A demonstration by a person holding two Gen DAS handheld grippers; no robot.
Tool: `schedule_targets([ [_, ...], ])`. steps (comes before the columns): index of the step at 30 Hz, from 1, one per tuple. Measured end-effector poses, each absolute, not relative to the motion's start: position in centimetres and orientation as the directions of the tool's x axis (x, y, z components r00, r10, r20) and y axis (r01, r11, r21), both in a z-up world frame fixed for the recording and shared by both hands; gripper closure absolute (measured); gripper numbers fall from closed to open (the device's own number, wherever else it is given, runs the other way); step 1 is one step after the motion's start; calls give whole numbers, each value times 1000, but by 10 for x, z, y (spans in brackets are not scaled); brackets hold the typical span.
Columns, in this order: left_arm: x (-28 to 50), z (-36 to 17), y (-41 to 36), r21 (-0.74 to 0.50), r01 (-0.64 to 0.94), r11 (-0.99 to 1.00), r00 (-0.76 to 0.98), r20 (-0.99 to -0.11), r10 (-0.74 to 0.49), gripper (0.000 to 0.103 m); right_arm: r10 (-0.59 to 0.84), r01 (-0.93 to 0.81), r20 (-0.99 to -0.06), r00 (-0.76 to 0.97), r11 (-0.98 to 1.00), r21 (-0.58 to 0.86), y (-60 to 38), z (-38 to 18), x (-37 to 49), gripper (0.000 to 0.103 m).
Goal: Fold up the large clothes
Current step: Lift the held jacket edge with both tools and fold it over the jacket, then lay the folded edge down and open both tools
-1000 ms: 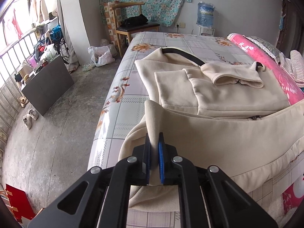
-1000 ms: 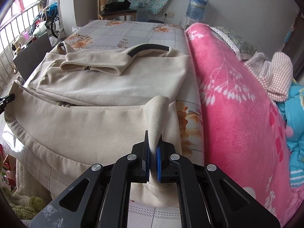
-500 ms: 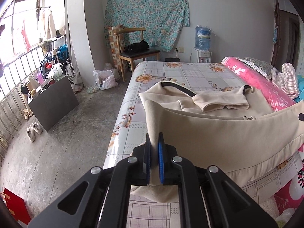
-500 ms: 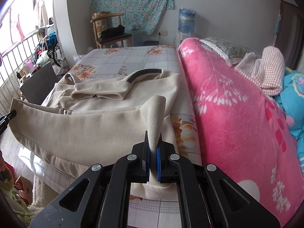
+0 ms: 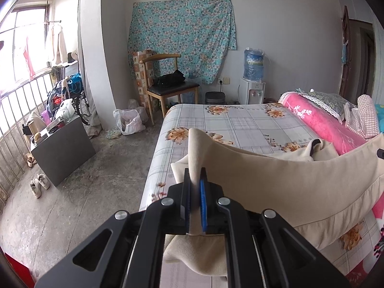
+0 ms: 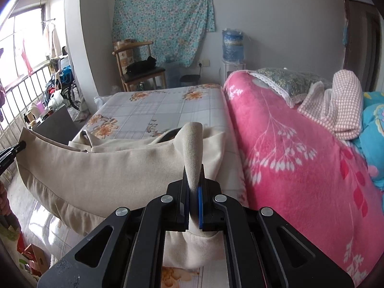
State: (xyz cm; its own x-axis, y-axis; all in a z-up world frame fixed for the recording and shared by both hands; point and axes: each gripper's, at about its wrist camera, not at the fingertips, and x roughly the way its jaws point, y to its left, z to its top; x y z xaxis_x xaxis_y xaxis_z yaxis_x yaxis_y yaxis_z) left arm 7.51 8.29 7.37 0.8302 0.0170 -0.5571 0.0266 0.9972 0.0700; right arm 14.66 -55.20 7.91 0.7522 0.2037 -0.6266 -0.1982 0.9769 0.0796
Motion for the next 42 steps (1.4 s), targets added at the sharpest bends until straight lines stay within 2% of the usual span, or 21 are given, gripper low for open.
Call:
schedule_targets([
  [4, 132, 90, 88, 57, 27, 998, 831, -557, 9, 96, 249, -224, -588, 770, 968, 116, -551, 99, 198, 100],
  [8, 196, 90, 87, 76, 44, 996, 811, -585, 9, 96, 271, -228, -593, 758, 962, 148, -549, 102, 258, 100],
  [14, 283, 22, 87, 72, 53, 996, 674, -739, 17, 96, 242, -204, -710, 661, 969, 140, -532, 37, 336, 99],
  [16, 301, -12, 88, 85, 55, 995, 600, -799, 35, 93, 227, -184, -762, 606, 972, 143, -530, 6, 355, 95],
  [17, 307, -24, 91, 82, 49, 995, 568, -822, 40, 91, 212, -167, -786, 581, 976, 139, -531, -7, 362, 88],
  [18, 311, -32, 96, 79, 32, 996, 545, -837, 49, 82, 197, -145, -803, 562, 980, 139, -533, -16, 367, 75],
  [19, 309, -36, 100, 82, 4, 997, 541, -838, 67, 76, 189, -115, -812, 552, 982, 150, -539, -22, 367, 68],
  [23, 289, -9, 120, -11, -40, 999, 624, -781, 17, 73, 224, -90, -756, 615, 972, 215, -556, -4, 349, 57],
  [25, 279, 4, 116, -87, 24, 996, 655, -752, -82, 73, 262, -142, -722, 640, 964, 225, -550, 10, 338, 56],
  [28, 278, -5, 93, -152, 129, 980, 590, -782, -199, 73, 347, -254, -731, 587, 937, 241, -523, 11, 341, 56],
  [32, 289, -49, 75, -64, 91, 994, 496, -862, -101, 72, 291, -282, -812, 505, 946, 163, -494, -23, 356, 53],
  [34, 288, -53, 81, -91, 72, 993, 511, -852, -115, 70, 288, -267, -834, 471, 947, 176, -496, -42, 363, 53],
  [37, 282, -41, 85, -80, 55, 995, 509, -855, -97, 70, 248, -247, -838, 486, 959, 140, -497, -30, 358, 53],
  [42, 237, -7, 76, -140, 197, 970, 548, -805, -227, 69, 346, -348, -791, 504, 920, 181, -497, 4, 311, 50],
])
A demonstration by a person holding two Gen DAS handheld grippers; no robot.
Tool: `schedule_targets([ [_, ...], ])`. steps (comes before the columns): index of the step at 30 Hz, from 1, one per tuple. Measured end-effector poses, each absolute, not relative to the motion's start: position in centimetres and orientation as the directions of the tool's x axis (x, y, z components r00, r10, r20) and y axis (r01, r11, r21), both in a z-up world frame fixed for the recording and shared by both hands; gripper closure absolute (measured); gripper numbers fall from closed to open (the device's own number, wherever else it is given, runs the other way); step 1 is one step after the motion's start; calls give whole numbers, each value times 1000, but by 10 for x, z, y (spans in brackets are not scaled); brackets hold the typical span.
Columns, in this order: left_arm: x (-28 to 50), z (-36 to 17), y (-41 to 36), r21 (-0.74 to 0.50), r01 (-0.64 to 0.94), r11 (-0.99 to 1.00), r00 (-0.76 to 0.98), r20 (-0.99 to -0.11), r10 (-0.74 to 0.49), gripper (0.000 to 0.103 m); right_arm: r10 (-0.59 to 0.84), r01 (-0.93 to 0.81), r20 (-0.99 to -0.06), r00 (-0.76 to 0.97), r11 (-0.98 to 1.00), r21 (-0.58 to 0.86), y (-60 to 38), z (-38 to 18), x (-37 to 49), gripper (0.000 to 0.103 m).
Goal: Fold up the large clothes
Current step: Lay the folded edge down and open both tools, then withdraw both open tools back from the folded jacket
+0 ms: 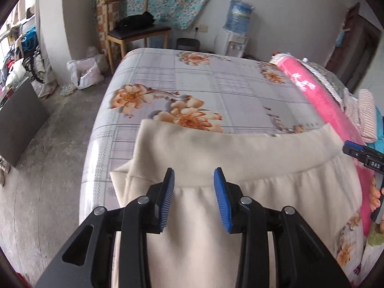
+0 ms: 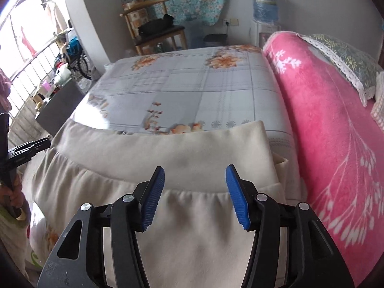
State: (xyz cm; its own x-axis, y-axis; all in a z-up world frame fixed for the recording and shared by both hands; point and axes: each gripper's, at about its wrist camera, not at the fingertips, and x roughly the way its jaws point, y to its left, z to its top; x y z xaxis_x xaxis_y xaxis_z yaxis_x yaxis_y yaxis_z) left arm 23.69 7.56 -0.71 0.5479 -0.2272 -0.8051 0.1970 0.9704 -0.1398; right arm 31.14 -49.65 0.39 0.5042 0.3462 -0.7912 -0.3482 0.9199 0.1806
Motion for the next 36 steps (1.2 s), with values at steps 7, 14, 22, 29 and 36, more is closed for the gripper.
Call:
schedule_targets([
  [7, 214, -50, 84, -140, 140, 980, 484, -854, -191, 66, 297, -334, -850, 434, 930, 154, -502, -45, 283, 50],
  [14, 166, -19, 87, -185, 174, 967, 555, -793, -252, 66, 335, -360, -796, 505, 919, 158, -510, -8, 239, 50],
  [22, 149, -41, 107, -158, 78, 984, 535, -827, -175, 66, 261, -312, -819, 511, 944, 106, -524, -23, 214, 51],
  [29, 130, -52, 105, -152, 44, 987, 524, -838, -153, 60, 233, -285, -830, 507, 954, 94, -529, -42, 198, 47],
  [36, 97, -18, 83, -149, 45, 988, 587, -796, -146, 44, 277, -261, -787, 551, 953, 153, -522, -3, 165, 22],
])
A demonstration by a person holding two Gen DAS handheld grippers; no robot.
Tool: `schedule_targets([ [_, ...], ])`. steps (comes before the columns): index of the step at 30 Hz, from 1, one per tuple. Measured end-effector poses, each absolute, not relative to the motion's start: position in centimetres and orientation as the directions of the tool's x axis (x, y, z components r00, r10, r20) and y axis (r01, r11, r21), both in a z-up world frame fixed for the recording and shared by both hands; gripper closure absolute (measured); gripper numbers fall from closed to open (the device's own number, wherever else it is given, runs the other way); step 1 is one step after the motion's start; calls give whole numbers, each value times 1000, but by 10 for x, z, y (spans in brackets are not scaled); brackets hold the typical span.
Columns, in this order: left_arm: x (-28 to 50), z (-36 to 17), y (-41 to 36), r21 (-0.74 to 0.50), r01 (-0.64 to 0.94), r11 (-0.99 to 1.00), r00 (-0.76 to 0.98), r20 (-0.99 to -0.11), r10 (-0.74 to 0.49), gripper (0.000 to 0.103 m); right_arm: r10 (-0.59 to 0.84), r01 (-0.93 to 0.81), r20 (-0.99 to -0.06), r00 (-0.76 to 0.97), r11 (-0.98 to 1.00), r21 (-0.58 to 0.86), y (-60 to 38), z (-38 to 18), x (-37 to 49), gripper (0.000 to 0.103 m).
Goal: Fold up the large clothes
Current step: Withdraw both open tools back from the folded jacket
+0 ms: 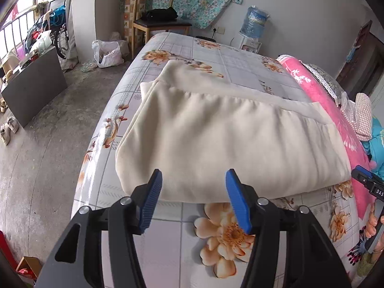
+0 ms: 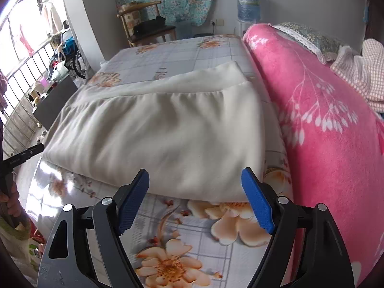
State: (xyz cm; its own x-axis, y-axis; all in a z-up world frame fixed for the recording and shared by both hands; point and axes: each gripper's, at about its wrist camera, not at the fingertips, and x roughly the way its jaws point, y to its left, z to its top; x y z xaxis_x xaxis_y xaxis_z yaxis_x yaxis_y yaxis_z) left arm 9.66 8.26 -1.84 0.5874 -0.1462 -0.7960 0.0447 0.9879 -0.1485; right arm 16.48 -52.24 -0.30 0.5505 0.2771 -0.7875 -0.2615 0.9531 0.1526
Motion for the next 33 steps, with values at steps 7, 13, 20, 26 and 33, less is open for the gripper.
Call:
schedule_targets([
  [7, 54, 15, 42, -44, 78, 996, 657, -749, -84, 18, 315, -273, -769, 556, 943, 189, -494, 6, 125, 14],
  [13, 33, 42, 30, -34, 68, 997, 712, -699, -72, 6, 280, -276, -738, 614, 952, 132, -469, 29, 106, 8],
  [20, 19, 58, 25, -9, 31, 999, 737, -676, -29, 6, 196, -241, -677, 709, 970, 28, -446, 57, 88, 8],
  [26, 6, 60, 16, 79, -34, 996, 750, -657, 77, 6, 153, -233, -648, 746, 972, -39, -429, 64, 73, 8],
  [33, 4, 54, 11, 61, -41, 997, 726, -684, 72, 6, 133, -228, -643, 755, 971, -66, -417, 64, 63, 8],
])
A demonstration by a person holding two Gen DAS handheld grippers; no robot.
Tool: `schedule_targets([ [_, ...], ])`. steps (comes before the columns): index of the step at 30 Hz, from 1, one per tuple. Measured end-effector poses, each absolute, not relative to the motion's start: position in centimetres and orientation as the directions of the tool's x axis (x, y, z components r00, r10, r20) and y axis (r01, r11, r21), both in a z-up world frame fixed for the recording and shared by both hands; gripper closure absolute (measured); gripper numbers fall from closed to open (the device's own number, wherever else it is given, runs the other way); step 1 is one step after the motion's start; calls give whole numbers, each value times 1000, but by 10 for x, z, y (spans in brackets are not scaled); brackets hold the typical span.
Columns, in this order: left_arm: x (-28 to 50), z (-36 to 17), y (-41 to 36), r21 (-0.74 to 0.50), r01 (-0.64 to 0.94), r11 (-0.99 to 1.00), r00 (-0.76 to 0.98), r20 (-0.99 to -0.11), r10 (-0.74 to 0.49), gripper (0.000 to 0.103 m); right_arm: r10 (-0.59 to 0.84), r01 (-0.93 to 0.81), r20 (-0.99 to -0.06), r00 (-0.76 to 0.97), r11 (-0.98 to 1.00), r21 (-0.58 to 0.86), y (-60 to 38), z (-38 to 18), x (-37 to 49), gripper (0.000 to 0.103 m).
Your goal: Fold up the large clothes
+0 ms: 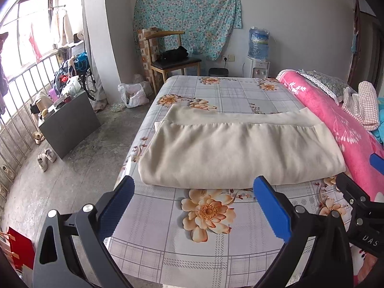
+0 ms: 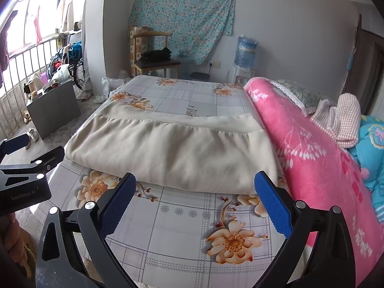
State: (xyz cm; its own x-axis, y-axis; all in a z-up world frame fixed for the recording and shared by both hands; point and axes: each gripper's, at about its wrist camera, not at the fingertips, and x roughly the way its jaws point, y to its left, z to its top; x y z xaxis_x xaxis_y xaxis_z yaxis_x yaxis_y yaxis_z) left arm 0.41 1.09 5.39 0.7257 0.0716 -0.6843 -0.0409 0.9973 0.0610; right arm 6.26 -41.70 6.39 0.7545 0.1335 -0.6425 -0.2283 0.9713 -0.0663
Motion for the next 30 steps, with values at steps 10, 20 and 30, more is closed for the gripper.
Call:
schedule_targets([
  [10, 5, 36, 7, 18, -49, 999, 646, -762, 45, 6, 126, -192, -697, 706, 981, -18, -419, 56, 64, 8],
  [20, 6, 34, 8, 26, -67, 997, 631, -773, 62, 6, 120, -172, -722, 682, 985, 0, -415, 49, 65, 8],
  [30, 10, 28, 2, 23, -52, 998, 610, -791, 50, 6, 121, -175, -737, 665, 985, 5, -415, 44, 70, 8],
])
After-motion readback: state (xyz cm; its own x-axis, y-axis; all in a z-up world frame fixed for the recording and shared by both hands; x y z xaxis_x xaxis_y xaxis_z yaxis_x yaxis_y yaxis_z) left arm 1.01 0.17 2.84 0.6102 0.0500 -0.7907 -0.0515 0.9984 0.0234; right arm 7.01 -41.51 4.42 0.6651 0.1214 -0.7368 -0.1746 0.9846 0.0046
